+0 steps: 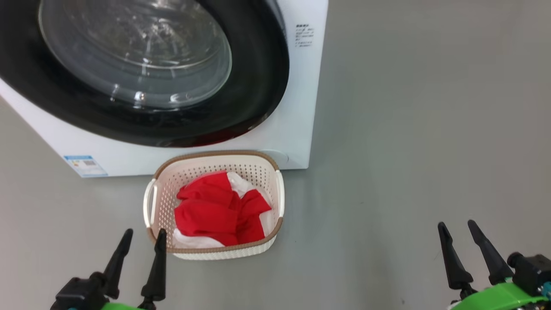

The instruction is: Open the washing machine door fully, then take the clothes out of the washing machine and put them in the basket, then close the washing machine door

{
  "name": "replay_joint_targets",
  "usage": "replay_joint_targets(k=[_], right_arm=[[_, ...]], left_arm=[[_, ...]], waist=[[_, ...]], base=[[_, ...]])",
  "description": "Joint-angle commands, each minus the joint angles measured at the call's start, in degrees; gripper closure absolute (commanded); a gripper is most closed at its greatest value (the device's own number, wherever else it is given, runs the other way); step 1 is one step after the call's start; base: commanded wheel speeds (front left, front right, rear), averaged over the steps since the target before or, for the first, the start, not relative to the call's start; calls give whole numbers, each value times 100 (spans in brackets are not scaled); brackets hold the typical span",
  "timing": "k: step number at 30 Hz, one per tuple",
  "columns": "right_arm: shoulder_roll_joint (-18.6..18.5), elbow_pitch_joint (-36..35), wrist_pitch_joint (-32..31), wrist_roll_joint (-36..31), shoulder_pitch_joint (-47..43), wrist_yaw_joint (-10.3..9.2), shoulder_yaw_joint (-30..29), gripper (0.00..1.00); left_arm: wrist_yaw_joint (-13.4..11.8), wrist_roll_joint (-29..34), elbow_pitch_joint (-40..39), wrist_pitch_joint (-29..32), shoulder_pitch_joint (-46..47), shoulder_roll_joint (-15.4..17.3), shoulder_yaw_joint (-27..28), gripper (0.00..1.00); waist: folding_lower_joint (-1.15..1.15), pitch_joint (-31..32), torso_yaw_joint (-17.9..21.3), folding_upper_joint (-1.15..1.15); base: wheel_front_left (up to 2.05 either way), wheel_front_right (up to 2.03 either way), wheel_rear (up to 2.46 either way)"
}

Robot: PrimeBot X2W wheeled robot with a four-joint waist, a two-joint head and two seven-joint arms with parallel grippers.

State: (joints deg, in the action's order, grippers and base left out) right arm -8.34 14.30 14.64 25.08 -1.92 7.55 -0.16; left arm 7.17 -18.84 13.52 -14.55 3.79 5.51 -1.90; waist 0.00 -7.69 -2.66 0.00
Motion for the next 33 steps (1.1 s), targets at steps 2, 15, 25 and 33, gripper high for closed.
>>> replay_joint_targets(k=[2,15,25,33], right_arm=[[-33,-206,36,-30,-134,-6,7,0],[69,-386,36,-53,-796,-6,-287,0],[106,-389,36,-68,-837,-6,-281,0],[104,-386,36,-65,-836,-6,-258,0]], left_arm=[[32,119,-201,-45,-73,123,300,0],[32,277,-280,-45,-604,110,518,0],[32,326,-298,-45,-654,75,540,0],[32,343,-281,-45,-665,65,557,0]], waist=[[0,171,142,0],[0,567,161,0],[0,602,146,0],[0,614,137,0]], base=[[0,0,0],[0,0,0],[0,0,0],[0,0,0]])
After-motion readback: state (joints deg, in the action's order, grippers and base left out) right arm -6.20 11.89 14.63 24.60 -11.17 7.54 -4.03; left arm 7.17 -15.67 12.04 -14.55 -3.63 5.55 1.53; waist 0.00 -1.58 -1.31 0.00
